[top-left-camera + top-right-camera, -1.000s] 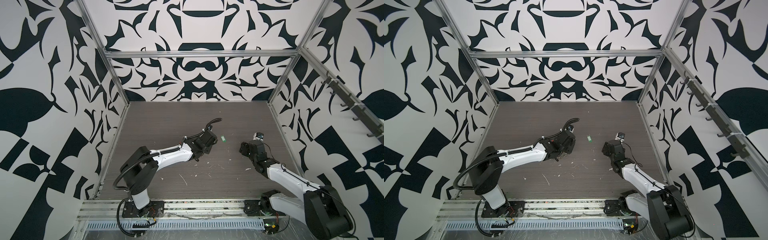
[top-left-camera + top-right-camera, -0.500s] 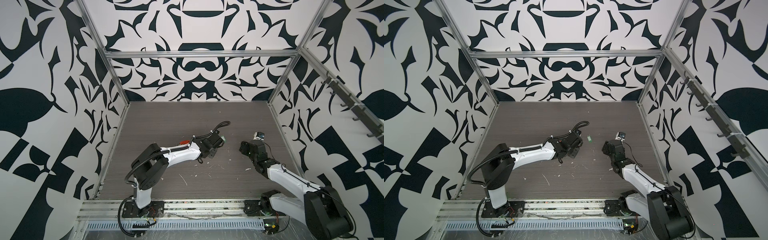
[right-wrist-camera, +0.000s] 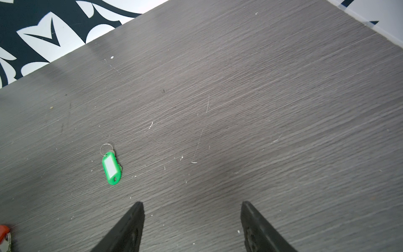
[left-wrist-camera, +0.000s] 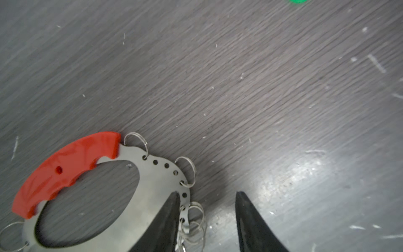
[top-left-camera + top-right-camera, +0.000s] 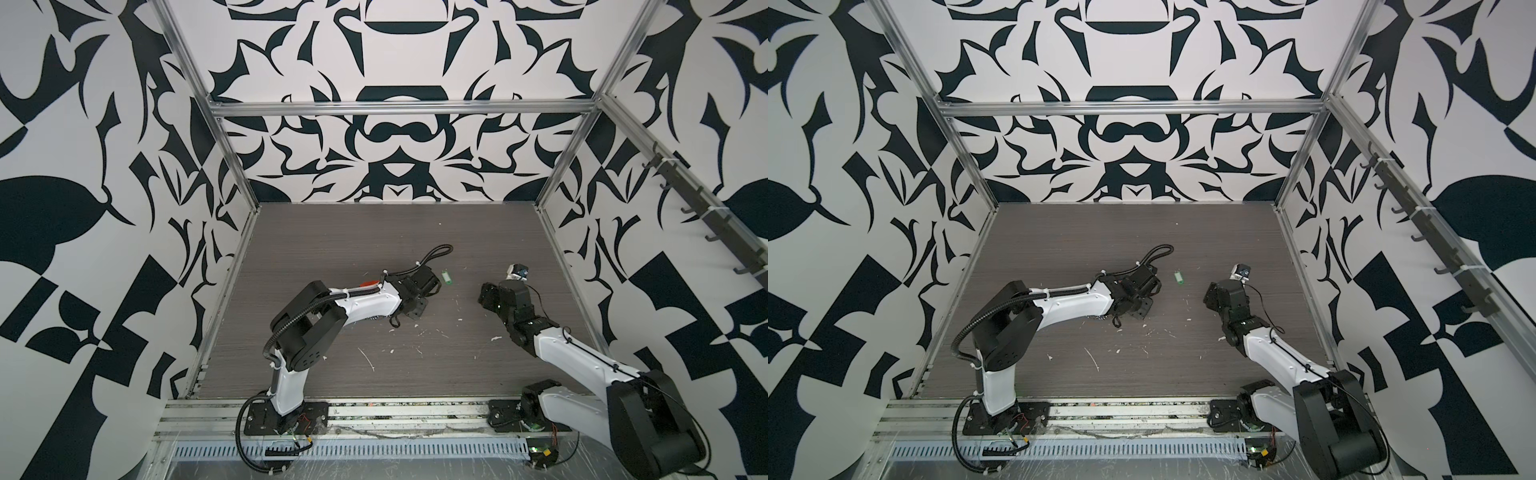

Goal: Put the keys on the keyring

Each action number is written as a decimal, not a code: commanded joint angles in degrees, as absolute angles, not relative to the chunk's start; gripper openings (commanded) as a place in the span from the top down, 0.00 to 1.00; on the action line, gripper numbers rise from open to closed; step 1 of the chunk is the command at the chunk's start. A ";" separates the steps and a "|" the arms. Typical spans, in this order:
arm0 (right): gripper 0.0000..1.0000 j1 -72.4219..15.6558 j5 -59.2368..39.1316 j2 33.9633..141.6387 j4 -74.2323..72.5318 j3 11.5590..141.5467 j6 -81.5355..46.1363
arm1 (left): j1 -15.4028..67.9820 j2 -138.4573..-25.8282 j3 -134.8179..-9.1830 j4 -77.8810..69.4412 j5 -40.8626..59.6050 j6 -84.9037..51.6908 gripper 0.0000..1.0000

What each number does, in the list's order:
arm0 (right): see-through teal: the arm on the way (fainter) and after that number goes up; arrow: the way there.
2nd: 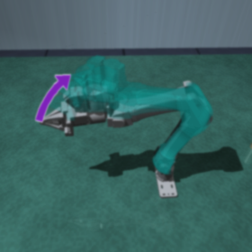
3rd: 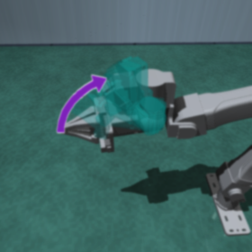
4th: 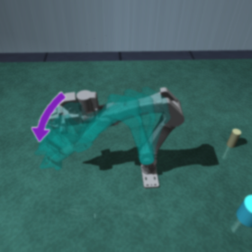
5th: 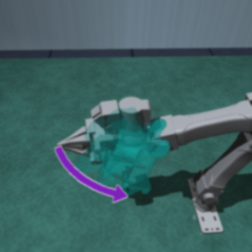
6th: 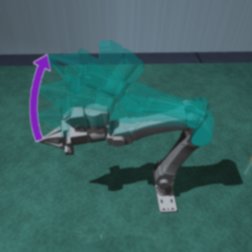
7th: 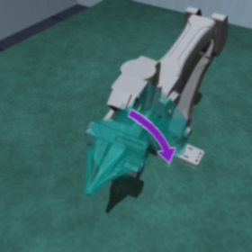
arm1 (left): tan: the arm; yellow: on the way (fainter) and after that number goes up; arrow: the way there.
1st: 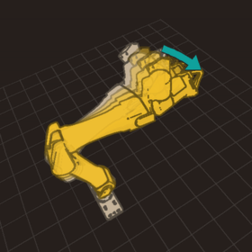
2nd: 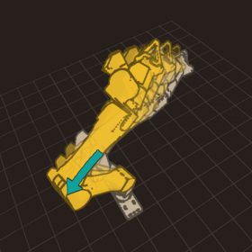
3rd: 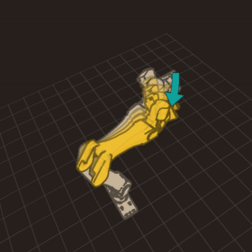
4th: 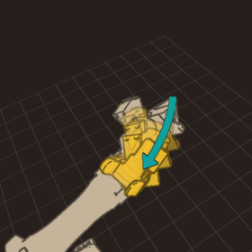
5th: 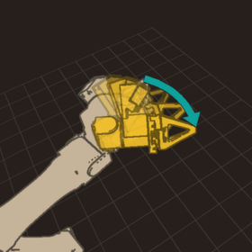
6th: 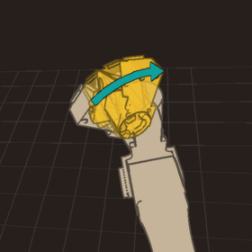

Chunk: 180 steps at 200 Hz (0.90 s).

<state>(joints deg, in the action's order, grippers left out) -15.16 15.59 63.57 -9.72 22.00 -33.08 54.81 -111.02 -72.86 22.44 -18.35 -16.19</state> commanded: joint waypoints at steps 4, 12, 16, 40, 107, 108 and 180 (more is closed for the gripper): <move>0.27 -15.29 15.74 63.45 -10.11 23.51 -33.71 | 54.81 -112.90 -74.55 25.61 -21.36 -15.49 0.55; 0.27 -15.33 15.57 63.41 -10.02 23.51 -33.66 | 54.83 -113.31 -74.79 25.77 -22.01 -15.23 0.55; 0.27 -15.30 15.54 63.48 -10.09 23.48 -33.60 | 54.84 -113.48 -74.95 25.87 -22.30 -15.08 0.55; 0.27 -15.35 15.38 63.37 -10.09 23.60 -33.57 | 54.84 -114.24 -75.81 26.20 -23.30 -14.43 0.58; 0.27 -15.32 14.94 62.49 -10.07 23.39 -33.63 | 54.82 -114.04 -75.81 26.60 -25.28 -14.24 0.72; 0.27 -15.30 14.94 62.49 -10.09 23.43 -33.64 | 54.83 -114.06 -75.78 26.57 -25.34 -14.24 0.72; 0.27 -15.32 14.41 62.05 -10.15 23.38 -33.58 | 54.84 -114.58 -76.28 26.61 -26.36 -14.59 0.84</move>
<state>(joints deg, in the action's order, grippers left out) -15.16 14.50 63.31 -9.69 22.00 -33.06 54.81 -113.89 -74.98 24.82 -24.93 -13.69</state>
